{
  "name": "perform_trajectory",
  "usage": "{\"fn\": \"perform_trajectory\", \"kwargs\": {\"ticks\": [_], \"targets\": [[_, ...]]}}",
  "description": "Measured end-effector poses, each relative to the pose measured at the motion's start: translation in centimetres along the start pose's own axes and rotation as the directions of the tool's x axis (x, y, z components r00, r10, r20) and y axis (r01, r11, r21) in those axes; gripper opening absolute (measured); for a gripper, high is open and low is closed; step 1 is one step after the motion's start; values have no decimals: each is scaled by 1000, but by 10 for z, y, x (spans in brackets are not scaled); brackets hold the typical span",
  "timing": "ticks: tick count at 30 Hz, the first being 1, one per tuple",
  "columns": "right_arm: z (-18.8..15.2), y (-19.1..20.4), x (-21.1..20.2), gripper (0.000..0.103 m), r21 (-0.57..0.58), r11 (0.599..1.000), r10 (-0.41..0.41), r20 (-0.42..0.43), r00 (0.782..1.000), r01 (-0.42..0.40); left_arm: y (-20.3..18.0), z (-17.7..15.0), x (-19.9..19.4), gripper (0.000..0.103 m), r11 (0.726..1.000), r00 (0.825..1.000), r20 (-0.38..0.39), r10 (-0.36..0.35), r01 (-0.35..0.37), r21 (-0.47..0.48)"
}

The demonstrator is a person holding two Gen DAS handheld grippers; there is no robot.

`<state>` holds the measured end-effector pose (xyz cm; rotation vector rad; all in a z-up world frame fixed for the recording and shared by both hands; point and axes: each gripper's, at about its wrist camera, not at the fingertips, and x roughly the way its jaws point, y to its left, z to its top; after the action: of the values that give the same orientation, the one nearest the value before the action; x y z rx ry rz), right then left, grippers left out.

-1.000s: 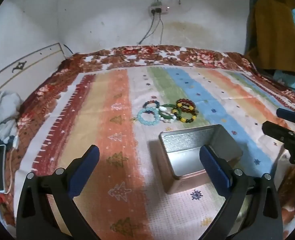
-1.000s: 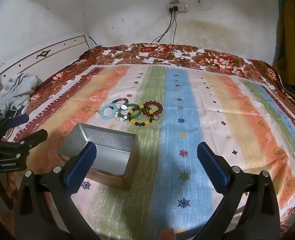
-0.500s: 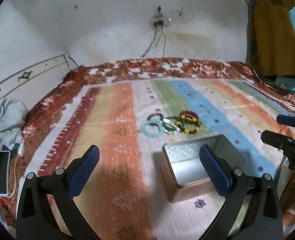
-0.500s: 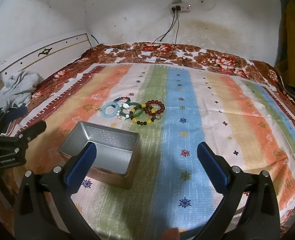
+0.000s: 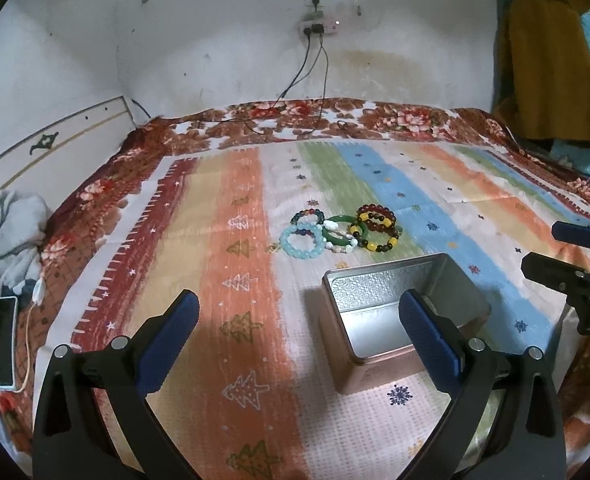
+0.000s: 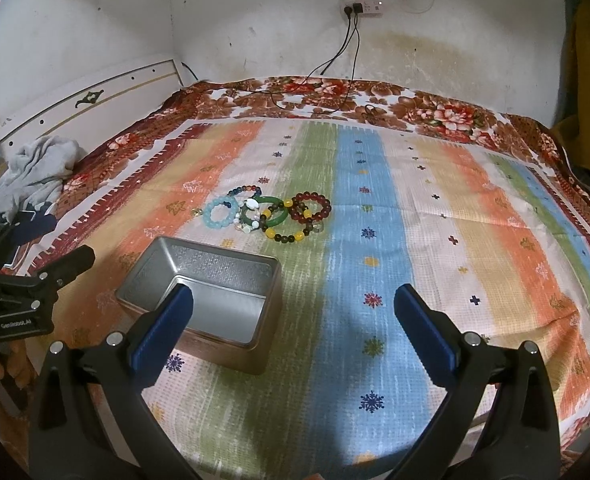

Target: Organize jewelry

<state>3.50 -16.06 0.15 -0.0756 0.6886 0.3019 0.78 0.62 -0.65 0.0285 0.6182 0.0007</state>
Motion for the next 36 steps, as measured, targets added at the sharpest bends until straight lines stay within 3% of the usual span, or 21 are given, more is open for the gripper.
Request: {"fn": "perform_trajectory", "kwargs": {"ticks": [20,24,30,36], "targets": [[0,-1,4,99,10,1000,-6,-11,1000,7,3,2,1,98,1000,1000,-15,14,-14,-2],[3,-6,7,99,29,1000,-9,-23,1000,9,8,4,8,97,1000,998,-52,-24,24,-5],[11,-13,9,99,37,999,-28,-8,1000,28,12,10,15,97,1000,999,-47,-26,25,-6],[19,-22,19,99,59,998,-19,-49,999,22,20,23,28,98,1000,998,-48,-29,29,8]]}}
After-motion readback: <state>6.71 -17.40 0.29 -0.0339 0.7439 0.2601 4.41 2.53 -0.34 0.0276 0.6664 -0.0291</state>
